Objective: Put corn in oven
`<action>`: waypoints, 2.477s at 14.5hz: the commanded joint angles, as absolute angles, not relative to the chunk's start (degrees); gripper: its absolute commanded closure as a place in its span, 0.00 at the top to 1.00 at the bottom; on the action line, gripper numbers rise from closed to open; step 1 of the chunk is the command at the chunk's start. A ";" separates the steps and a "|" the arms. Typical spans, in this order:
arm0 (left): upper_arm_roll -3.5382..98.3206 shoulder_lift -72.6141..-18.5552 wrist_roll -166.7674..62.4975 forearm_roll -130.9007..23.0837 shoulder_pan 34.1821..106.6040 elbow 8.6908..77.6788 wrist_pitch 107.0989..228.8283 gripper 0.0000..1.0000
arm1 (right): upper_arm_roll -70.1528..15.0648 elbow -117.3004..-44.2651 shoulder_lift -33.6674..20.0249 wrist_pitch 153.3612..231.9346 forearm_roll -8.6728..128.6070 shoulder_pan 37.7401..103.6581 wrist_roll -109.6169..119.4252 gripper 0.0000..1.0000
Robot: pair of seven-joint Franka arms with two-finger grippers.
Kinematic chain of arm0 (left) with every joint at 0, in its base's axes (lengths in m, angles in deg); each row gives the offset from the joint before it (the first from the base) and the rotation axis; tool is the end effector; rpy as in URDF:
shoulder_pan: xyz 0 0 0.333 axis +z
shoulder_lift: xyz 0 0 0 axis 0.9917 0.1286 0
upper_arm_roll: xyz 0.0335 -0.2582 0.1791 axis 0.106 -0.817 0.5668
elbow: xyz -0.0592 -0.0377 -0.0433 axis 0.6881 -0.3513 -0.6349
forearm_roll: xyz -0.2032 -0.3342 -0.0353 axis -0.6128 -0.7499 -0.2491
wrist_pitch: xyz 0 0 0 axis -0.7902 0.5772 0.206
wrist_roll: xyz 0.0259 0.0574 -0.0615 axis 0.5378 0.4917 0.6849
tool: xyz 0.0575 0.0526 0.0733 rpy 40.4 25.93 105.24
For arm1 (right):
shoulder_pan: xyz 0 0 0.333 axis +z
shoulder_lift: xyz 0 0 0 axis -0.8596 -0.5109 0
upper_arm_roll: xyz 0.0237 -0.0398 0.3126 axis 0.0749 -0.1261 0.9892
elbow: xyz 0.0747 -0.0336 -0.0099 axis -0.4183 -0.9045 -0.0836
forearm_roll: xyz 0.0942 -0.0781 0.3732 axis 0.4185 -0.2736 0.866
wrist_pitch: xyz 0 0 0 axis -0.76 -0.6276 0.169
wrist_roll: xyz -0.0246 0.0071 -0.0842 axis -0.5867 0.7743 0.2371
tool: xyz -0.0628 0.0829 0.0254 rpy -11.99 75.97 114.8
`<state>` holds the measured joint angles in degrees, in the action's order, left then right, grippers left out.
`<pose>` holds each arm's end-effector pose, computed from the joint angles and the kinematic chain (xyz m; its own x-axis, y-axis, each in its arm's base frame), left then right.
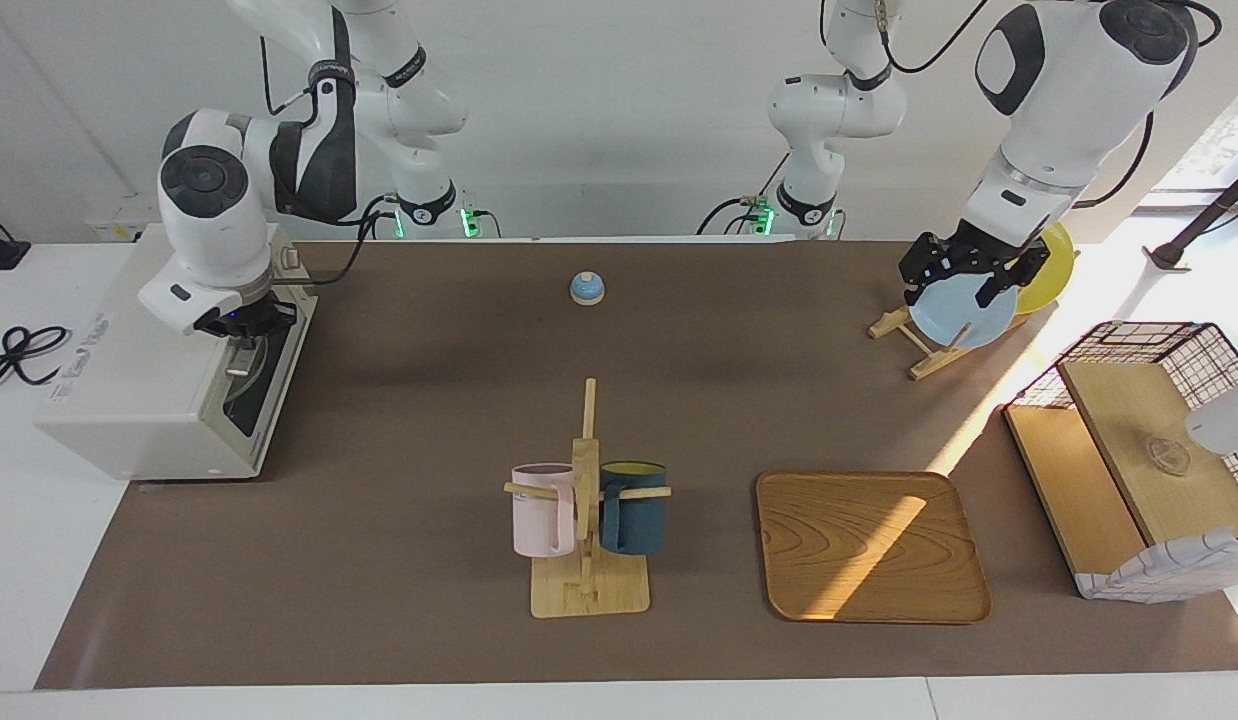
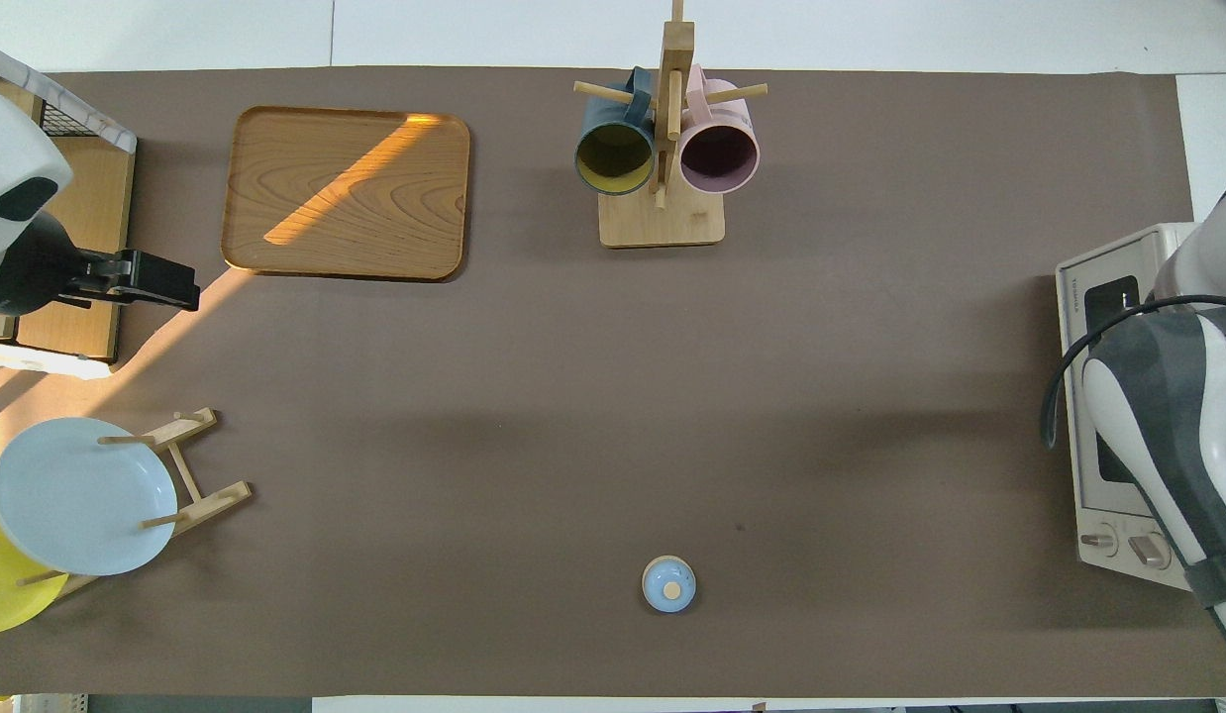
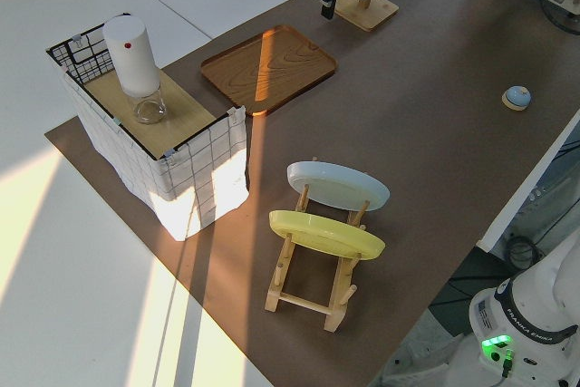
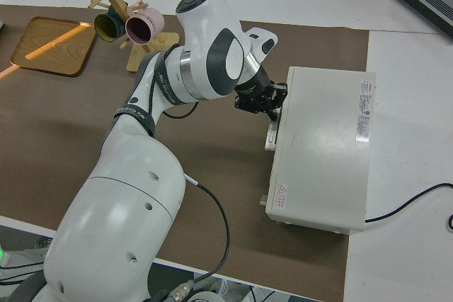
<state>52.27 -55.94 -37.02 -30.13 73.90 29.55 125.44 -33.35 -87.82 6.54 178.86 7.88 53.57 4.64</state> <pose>0.5547 -0.0691 0.5918 0.9937 -0.1112 0.0116 -0.1115 -0.9934 0.0254 0.5479 -0.0721 0.4619 0.9647 0.1476 -0.2179 0.2118 -0.9270 0.3096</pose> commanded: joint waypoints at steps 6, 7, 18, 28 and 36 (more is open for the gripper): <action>52.09 -56.88 -36.43 -29.04 74.08 30.31 125.64 1.00 | -33.25 -71.19 4.75 164.11 23.49 52.15 3.76 0.31; 52.09 -56.88 -36.43 -29.04 74.08 30.31 125.64 1.00 | -32.90 -68.29 4.13 161.30 23.49 52.33 3.76 0.30; 52.09 -56.88 -36.43 -29.04 74.08 30.31 125.64 1.00 | -32.81 -61.23 2.90 153.27 29.20 51.98 4.47 0.26; 52.09 -56.88 -36.43 -29.04 74.08 30.31 125.64 1.00 | -32.11 -61.32 2.90 152.48 29.47 54.26 5.17 1.00; 52.09 -56.88 -36.43 -29.04 74.08 30.31 125.64 1.00 | -36.59 -61.40 3.24 153.27 28.85 59.63 5.61 1.00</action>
<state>52.27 -55.94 -37.02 -30.13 73.90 29.55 125.44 -35.85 -62.48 3.74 154.01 28.23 59.22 4.83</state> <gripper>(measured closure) 0.000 0.000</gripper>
